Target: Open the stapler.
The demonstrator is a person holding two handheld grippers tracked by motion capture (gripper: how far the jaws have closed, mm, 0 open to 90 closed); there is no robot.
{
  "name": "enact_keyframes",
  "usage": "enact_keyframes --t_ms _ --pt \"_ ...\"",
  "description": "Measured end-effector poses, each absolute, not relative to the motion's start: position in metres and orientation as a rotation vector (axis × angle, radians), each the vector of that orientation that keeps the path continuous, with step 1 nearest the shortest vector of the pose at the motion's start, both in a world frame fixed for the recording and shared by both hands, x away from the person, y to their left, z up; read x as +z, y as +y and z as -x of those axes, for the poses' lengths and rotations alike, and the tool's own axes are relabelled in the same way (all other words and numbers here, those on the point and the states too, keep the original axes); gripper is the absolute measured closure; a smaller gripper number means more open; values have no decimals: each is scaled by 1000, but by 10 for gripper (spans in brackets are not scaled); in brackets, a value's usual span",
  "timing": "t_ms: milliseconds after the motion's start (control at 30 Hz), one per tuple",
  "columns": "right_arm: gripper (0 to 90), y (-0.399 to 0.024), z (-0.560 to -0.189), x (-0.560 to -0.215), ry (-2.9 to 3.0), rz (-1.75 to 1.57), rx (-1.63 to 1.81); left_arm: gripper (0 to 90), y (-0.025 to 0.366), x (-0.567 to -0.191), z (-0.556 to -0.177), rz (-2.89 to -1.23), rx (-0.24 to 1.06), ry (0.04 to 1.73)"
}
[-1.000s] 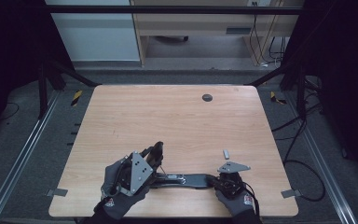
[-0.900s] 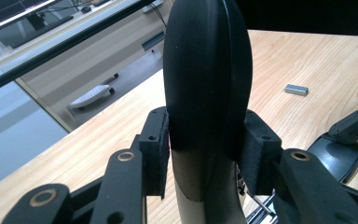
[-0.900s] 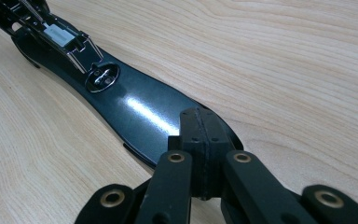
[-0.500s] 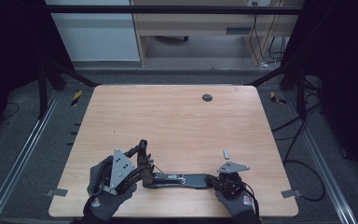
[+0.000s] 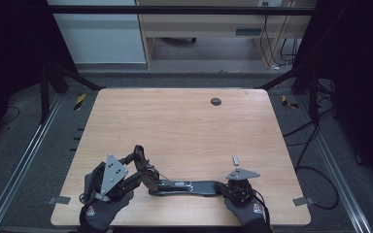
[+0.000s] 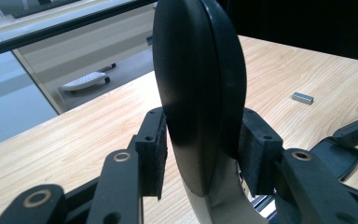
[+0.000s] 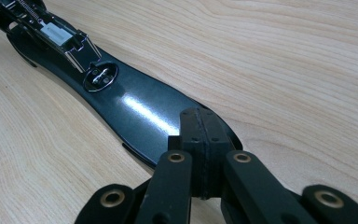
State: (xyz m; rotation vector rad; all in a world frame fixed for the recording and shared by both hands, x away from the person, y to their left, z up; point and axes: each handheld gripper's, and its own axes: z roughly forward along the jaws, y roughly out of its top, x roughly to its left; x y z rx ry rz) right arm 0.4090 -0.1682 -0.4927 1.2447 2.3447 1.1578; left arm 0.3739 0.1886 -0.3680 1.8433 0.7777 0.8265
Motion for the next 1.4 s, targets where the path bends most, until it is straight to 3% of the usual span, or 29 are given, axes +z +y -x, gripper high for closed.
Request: enact_keyframes --t_ms 500,733,1400 --pt "900 -167 -409 -492 2345 -1252 1157 564 202 -371 -374 -1809 803 828" --pt "900 -168 -409 -492 2344 -1248 1151 556 227 -377 -376 -1759 729 898" --pt "900 -168 -409 -492 2343 -1242 1150 525 245 -387 -376 -1733 733 942"
